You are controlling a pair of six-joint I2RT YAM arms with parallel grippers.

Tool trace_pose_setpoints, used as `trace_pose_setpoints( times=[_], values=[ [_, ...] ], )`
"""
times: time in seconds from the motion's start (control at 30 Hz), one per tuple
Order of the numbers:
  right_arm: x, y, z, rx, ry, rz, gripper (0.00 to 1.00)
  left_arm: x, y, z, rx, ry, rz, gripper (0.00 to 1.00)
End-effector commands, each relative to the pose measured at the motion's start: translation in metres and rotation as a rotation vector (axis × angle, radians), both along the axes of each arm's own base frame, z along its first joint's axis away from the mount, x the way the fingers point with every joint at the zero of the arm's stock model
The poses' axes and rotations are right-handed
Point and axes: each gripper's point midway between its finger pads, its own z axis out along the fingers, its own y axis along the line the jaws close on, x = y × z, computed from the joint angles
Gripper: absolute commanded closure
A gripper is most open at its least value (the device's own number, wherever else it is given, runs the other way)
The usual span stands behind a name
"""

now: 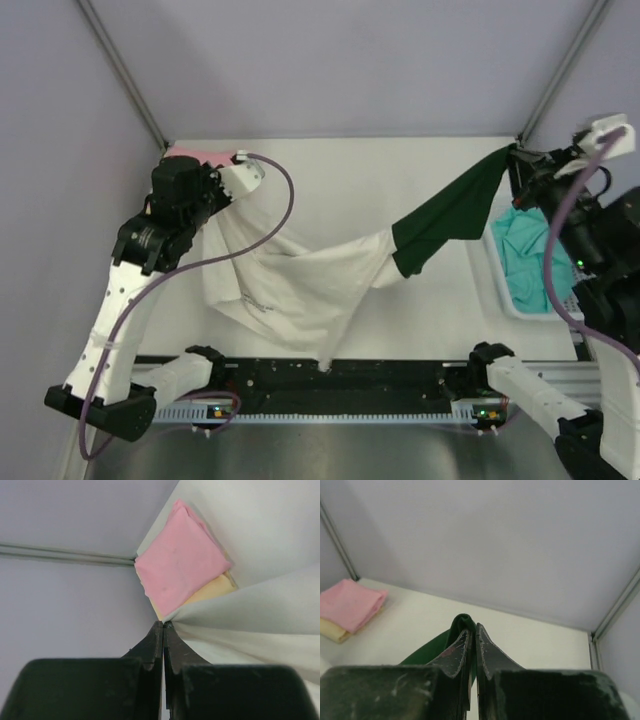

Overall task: Fold and stack the t-shirts
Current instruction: Flatten out the tshirt

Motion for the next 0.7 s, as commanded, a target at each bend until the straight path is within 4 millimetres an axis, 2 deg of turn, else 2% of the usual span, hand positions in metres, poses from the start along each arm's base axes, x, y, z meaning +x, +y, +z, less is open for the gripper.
trace_pose_setpoints(
  times=[0.0,0.1,0.2,0.23,0.3,0.33,0.4,0.47,0.5,0.53,0.57,0.67],
  values=[
    [0.044,-0.011,-0.055,-0.055,0.158,-0.126,1.0,0.059,0.008,-0.01,0.036,-0.064,0.093,1.0],
    [0.065,-0.01,-0.089,-0.087,0.246,-0.156,1.0,0.105,0.011,-0.022,0.022,-0.076,0.153,1.0],
    [0.084,-0.005,-0.122,-0.105,0.339,-0.162,1.0,0.155,0.008,-0.045,0.025,-0.049,0.21,1.0],
    [0.091,-0.003,-0.133,-0.109,0.37,-0.161,1.0,0.171,0.008,-0.054,0.031,-0.038,0.237,0.9],
    [0.103,-0.002,-0.15,-0.115,0.421,-0.177,1.0,0.195,0.005,-0.071,0.029,-0.006,0.272,0.62],
    [0.108,-0.002,-0.16,-0.123,0.448,-0.188,1.0,0.202,0.005,-0.076,0.022,0.004,0.292,0.55],
    [0.115,-0.003,-0.174,-0.13,0.486,-0.211,1.0,0.204,-0.007,-0.082,-0.021,0.045,0.28,0.5],
    [0.121,-0.003,-0.19,-0.138,0.527,-0.221,1.0,0.183,-0.035,-0.089,-0.106,0.117,0.178,0.48],
    [0.122,-0.003,-0.196,-0.144,0.54,-0.223,1.0,0.164,-0.054,-0.09,-0.15,0.162,0.088,0.48],
    [0.124,-0.002,-0.203,-0.15,0.554,-0.222,1.0,0.138,-0.074,-0.092,-0.184,0.213,-0.024,0.48],
    [0.125,-0.002,-0.207,-0.152,0.565,-0.222,1.0,0.105,-0.101,-0.103,-0.231,0.299,-0.171,0.47],
    [0.128,-0.001,-0.219,-0.163,0.587,-0.221,1.0,-0.001,-0.16,-0.143,-0.232,0.534,-0.481,0.45]
  ],
)
